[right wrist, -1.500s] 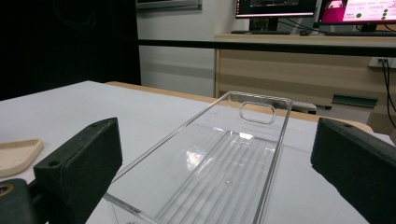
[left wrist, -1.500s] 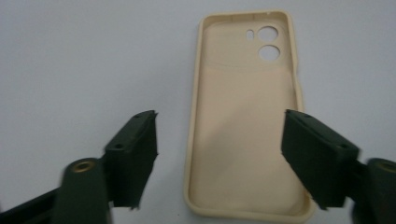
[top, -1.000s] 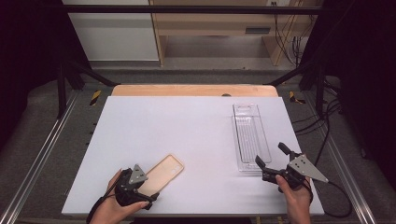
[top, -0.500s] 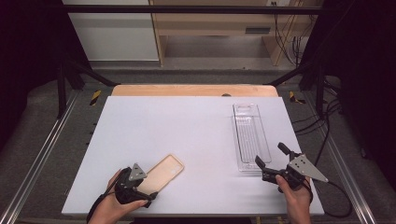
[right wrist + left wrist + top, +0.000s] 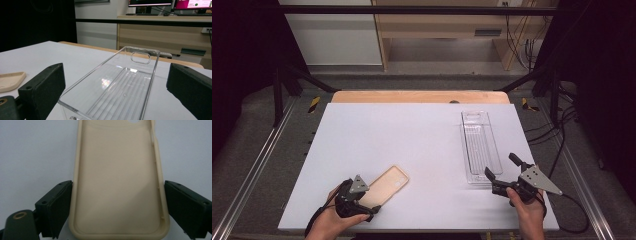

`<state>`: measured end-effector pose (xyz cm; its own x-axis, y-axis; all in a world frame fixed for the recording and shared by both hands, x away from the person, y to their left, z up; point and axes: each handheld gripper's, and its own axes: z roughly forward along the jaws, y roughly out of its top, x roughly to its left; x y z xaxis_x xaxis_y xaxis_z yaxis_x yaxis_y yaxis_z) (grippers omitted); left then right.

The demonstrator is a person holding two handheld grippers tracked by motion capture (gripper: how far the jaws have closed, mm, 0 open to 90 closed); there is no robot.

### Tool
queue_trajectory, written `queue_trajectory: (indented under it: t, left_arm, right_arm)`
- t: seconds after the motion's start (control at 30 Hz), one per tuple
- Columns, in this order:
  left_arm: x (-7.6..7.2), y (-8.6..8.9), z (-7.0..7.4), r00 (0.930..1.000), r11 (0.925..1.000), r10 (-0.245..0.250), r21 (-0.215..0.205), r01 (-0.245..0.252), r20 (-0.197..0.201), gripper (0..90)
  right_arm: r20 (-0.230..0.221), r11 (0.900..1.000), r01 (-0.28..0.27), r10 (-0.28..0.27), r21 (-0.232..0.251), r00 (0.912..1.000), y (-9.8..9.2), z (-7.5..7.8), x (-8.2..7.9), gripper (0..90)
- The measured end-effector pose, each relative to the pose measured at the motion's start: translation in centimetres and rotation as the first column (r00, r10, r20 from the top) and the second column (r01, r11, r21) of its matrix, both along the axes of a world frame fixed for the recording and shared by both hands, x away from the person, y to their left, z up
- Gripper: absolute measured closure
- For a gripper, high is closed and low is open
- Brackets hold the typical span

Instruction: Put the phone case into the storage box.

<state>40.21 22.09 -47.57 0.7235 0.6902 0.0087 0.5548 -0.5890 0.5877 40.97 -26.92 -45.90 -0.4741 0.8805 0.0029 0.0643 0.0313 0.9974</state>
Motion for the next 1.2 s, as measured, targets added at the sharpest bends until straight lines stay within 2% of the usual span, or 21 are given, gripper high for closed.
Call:
queue_trajectory:
  t: [0.2,0.33,0.43,0.6,0.8,0.93,1.0,1.07,1.1,1.13,1.2]
  left_arm:
    - [-0.2,-0.1,0.1,0.9998,1.0,0.001,0.004,-0.001,0.021,11.4]
    - [-0.5,-0.5,0.4,0.9986,0.9986,-0.017,0.051,0.015,0.049,11.8]
    - [-0.6,-0.5,0.7,0.9971,0.9979,-0.024,0.061,0.02,0.073,11.9]
    - [-0.7,-0.5,1.5,0.992,0.9979,-0.026,0.063,0.018,0.123,12.0]
    - [-0.6,-0.3,2.9,0.984,0.9992,-0.01,0.041,0.002,0.178,12.1]
    - [-0.7,-0.3,4.1,0.9708,0.9998,0.004,0.017,-0.009,0.24,12.1]
    - [-0.7,-0.3,4.7,0.9623,0.9999,0.016,-0.009,-0.014,0.272,12.1]
    - [-0.7,-0.4,5.3,0.9521,0.9995,0.026,-0.023,-0.02,0.305,12.1]
    - [-0.6,-0.5,5.5,0.9434,0.9995,0.027,-0.027,-0.019,0.331,12.1]
    - [-0.7,-0.6,5.7,0.9408,0.999,0.036,-0.037,-0.025,0.337,12.1]
    - [-0.7,-0.8,6.2,0.9303,0.9986,0.042,-0.046,-0.027,0.364,12.1]
  right_arm:
    - [0.0,1.0,0.001,-0.001,-0.001,1.0,0.0,0.0,0.0,2.4]
    - [-0.001,1.0,0.001,-0.001,0.002,1.0,0.0,0.0,0.0,2.4]
    - [-0.002,1.0,0.002,-0.002,0.006,1.0,-0.1,0.0,0.0,2.4]
    - [-0.003,1.0,0.002,-0.002,0.006,1.0,-0.1,0.0,0.0,2.4]
    - [-0.003,1.0,0.0,0.0,0.002,1.0,0.0,0.0,0.0,2.4]
    - [-0.003,1.0,0.001,-0.001,0.004,1.0,-0.1,0.0,0.0,2.4]
    - [-0.01,1.0,0.0,0.001,0.004,0.9999,-0.1,-0.1,0.0,2.4]
    - [-0.009,1.0,-0.003,0.003,0.0,1.0,0.0,-0.1,0.0,2.4]
    - [-0.013,1.0,-0.002,0.002,0.0,0.9999,0.0,-0.1,0.0,2.4]
    - [-0.023,1.0,-0.001,0.002,0.003,0.9997,0.0,-0.1,0.0,2.4]
    - [-0.031,1.0,-0.004,0.004,0.001,0.9995,0.0,-0.1,0.0,2.3]
